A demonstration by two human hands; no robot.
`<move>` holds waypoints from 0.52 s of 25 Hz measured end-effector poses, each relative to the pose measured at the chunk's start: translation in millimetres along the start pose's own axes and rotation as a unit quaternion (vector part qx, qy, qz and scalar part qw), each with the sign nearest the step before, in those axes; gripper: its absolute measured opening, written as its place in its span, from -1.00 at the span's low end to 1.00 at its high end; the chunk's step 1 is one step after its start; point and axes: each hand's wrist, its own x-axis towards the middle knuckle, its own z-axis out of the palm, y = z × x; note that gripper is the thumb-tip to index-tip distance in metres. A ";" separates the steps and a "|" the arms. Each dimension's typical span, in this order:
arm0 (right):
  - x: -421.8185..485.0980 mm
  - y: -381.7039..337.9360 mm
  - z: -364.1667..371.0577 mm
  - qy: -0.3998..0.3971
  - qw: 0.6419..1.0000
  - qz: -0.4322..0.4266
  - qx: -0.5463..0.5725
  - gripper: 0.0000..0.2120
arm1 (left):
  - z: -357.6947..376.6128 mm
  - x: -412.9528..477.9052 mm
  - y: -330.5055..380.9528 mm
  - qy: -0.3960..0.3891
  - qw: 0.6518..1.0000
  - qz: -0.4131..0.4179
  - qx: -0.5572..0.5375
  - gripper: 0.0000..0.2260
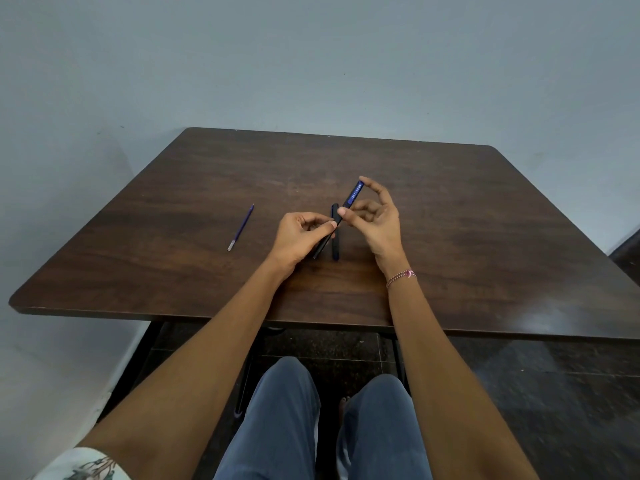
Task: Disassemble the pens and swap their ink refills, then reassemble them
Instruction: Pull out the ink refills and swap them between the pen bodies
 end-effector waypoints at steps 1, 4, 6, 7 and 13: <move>-0.3 0.7 0.3 -0.012 1.000 -0.006 -0.016 -0.33 | -0.2 0.0 0.0 -0.002 1.000 0.002 -0.001 -0.90; 0.7 1.9 -0.2 -0.013 0.999 -0.013 -0.026 -0.29 | -0.9 0.0 -0.4 -0.005 1.000 0.004 -0.004 -0.90; 1.5 2.4 -1.4 -0.009 0.999 -0.018 -0.027 -0.29 | -1.3 0.3 -0.9 -0.009 1.000 0.005 -0.002 -0.91; 1.7 2.8 -2.0 -0.008 0.999 -0.019 -0.028 -0.29 | -1.4 0.6 -1.3 -0.011 1.000 0.006 -0.001 -0.92; 3.0 3.6 -3.8 -0.003 1.000 -0.024 -0.013 -0.33 | -1.7 2.1 -3.4 -0.012 1.000 0.004 0.010 -0.83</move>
